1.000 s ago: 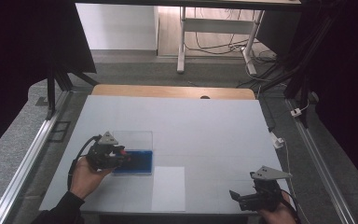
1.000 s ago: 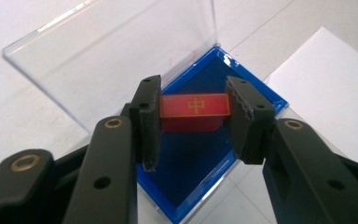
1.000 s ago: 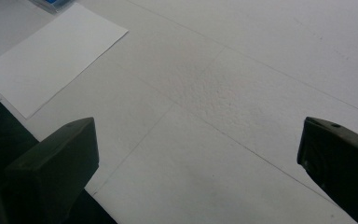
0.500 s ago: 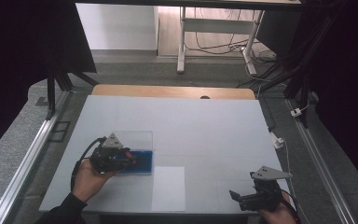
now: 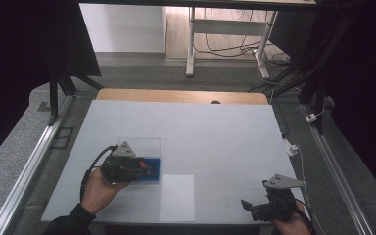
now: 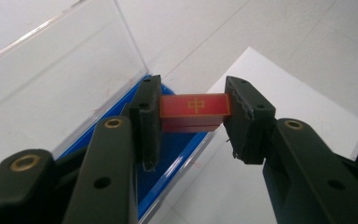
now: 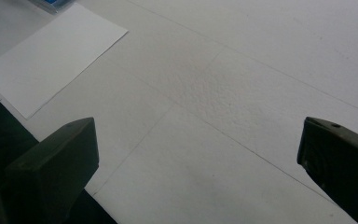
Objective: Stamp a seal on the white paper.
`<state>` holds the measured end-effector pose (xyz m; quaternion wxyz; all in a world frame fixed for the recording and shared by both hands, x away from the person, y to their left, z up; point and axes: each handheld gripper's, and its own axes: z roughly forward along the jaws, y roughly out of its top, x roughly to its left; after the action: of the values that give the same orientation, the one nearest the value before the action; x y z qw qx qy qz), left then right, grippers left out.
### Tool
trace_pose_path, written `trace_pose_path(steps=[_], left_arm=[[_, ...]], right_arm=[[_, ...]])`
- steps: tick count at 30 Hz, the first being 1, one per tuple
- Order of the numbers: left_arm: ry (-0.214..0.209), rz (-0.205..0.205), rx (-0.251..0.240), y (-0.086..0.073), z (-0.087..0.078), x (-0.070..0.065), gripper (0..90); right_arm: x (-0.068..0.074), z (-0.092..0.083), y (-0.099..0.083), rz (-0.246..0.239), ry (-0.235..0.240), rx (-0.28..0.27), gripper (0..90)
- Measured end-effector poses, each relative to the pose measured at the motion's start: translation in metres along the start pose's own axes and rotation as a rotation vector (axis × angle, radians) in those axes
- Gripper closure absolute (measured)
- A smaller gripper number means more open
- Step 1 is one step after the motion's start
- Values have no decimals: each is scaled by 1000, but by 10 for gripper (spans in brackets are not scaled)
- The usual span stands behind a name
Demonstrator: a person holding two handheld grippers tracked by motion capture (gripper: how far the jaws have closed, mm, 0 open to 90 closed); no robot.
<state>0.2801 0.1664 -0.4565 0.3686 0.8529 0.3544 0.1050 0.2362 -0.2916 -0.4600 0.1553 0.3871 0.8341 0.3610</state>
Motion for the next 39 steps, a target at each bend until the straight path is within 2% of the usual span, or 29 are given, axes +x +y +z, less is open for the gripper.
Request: trace_pose_path(steps=[6, 20, 27, 34, 39], left_arm=[[-26, 29, -3, 6, 5, -8, 581], [-93, 116, 27, 26, 31, -32, 581], [-105, 155, 44, 32, 44, -40, 581], [-121, 167, 57, 35, 58, -45, 581], [-127, 190, 78, 37, 68, -50, 581]], right_arm=[[0, 0, 0, -5, 1, 3, 0], [0, 0, 0, 3, 0, 6, 0], [0, 0, 0, 1, 3, 6, 0], [0, 1, 0, 2, 0, 8, 0], [0, 1, 0, 5, -3, 11, 0]])
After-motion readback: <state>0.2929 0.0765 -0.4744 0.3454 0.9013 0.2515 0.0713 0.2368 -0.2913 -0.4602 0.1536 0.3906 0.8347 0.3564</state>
